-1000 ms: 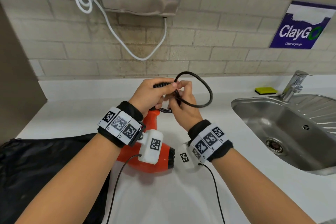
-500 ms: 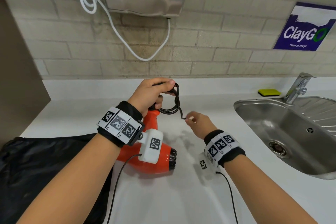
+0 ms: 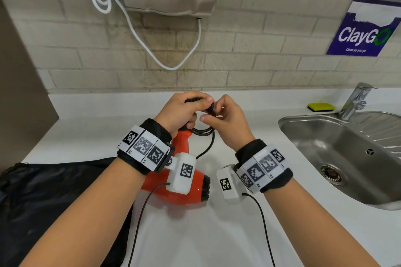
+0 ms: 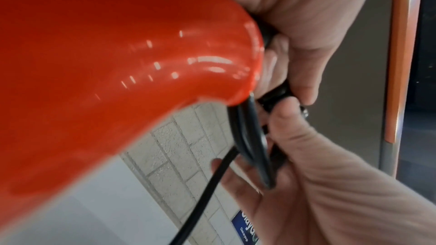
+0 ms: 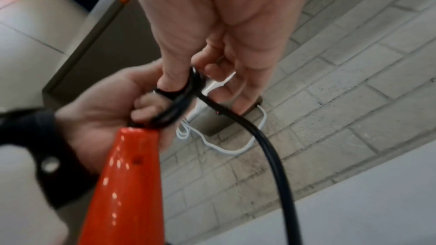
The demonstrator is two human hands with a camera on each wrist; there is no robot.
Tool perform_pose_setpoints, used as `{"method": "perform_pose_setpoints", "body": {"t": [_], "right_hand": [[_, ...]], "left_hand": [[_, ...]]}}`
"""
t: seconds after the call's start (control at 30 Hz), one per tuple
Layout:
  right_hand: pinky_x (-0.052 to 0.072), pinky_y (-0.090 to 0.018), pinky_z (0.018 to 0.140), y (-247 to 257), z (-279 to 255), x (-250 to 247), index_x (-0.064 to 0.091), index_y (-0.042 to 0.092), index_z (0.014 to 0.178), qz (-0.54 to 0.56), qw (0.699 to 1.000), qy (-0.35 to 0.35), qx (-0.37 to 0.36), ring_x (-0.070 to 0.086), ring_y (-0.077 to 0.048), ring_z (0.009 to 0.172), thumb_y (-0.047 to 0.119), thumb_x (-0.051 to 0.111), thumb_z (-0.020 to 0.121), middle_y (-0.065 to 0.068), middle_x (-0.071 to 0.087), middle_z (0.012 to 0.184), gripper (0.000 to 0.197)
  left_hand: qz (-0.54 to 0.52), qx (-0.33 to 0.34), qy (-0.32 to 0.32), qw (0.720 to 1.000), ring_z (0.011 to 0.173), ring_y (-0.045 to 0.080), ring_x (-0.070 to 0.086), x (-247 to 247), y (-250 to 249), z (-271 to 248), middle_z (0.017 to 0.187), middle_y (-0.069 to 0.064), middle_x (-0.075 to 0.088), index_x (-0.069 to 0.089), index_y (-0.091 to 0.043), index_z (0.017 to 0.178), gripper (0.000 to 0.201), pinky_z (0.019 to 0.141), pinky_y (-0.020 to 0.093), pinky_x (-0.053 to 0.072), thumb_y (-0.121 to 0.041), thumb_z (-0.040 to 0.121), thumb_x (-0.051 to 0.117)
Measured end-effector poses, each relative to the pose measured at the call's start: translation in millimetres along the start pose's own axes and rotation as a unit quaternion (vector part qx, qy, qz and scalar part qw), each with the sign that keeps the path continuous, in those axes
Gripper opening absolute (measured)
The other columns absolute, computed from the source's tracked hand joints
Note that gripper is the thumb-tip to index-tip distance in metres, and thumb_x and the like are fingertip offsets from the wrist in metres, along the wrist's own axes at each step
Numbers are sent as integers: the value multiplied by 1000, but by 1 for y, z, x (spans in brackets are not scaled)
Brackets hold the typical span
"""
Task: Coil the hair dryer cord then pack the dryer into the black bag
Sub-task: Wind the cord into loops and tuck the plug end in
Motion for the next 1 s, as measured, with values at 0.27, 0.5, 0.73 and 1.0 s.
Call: {"method": "perform_pose_setpoints", "body": {"t": [0.27,0.5,0.73,1.0], "right_hand": [[46,-12,61,-9,-4,8,61,17,95,-85,995,58,-19,56,2,63,13,55,88,4,60,76,10],[27,-15,50,-25,-8,-16,52,22,67,-150,981,120,22,36,-1,43,18,47,93,7,35,53,27],[34,-10,51,5,8,-33,55,12,71,-145,986,-68,-52,43,4,48,8,50,89,8,42,52,19],[32,-9,49,36,2,-24,56,6,74,-110,979,-108,-133,42,2,48,7,50,90,10,39,52,18]], "left_hand": [[64,19,2,998,35,3,41,10,-2,-2,60,-3,62,69,-15,78,6,36,14,31,-15,74,73],[20,9,-58,998,35,7,30,-12,2,0,82,19,58,67,-15,76,16,38,19,26,0,76,66],[29,19,-56,998,36,9,31,-8,0,0,63,8,56,69,-16,77,6,38,19,27,-11,76,71],[64,21,-5,998,39,9,29,1,-1,-1,60,6,45,69,-25,93,24,39,20,27,-7,77,68]]}}
Point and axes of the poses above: each hand's wrist, its own z-axis towards the middle knuckle, its own x-axis out of the palm, y = z × x, the point moved 5 cm from there along z, towards the middle knuckle
